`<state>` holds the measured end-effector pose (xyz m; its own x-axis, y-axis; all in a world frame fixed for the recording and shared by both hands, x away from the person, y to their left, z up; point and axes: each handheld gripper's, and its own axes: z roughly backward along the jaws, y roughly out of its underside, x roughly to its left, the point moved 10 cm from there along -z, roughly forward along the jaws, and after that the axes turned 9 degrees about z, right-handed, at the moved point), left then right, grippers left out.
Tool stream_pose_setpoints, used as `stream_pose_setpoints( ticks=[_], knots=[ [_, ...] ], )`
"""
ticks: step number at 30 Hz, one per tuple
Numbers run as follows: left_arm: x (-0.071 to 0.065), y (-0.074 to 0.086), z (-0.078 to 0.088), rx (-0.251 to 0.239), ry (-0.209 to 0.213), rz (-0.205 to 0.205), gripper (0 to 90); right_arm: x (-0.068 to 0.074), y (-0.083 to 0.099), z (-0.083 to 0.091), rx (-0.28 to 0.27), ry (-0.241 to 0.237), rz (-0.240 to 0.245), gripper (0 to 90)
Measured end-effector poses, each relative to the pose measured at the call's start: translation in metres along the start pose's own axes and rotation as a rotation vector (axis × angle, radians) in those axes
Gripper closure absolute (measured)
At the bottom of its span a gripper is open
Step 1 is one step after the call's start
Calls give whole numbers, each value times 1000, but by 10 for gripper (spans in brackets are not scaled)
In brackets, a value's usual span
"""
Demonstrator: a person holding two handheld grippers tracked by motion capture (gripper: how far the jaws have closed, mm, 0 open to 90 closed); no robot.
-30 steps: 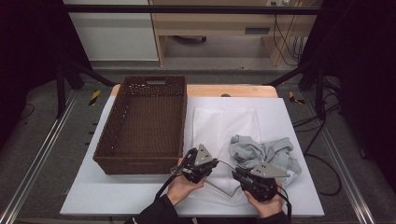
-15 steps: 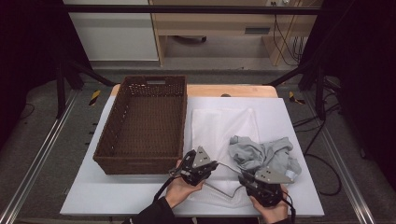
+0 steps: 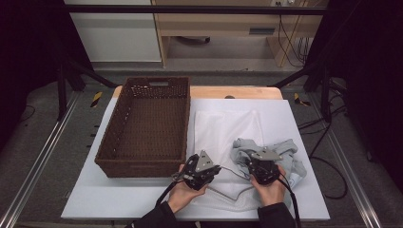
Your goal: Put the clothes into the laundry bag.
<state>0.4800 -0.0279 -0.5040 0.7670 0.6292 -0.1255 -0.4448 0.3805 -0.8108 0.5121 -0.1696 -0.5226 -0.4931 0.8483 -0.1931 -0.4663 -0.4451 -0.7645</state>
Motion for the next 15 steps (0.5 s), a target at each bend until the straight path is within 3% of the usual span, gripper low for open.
stream_pose_setpoints(
  ticks=[2,4,6,8,12,14,15],
  knots=[
    [0,-1,-1,-2,3,13,880,-2,-8,16,-72,-29,-20,844],
    [1,-3,-2,-7,1,29,880,2,-21,37,-161,-101,-27,842],
    [1,-5,-5,-6,6,54,881,10,-31,59,-228,-162,-18,841],
    [3,-4,-5,3,-9,52,881,22,-36,78,-276,-218,-2,841],
    [7,-7,-3,-5,-8,86,881,54,-27,86,-264,-332,38,841],
    [7,-11,-1,-18,-5,93,881,71,-17,78,-229,-383,47,840],
    [7,-13,0,-24,-2,94,881,80,-9,68,-185,-404,65,840]
  ],
)
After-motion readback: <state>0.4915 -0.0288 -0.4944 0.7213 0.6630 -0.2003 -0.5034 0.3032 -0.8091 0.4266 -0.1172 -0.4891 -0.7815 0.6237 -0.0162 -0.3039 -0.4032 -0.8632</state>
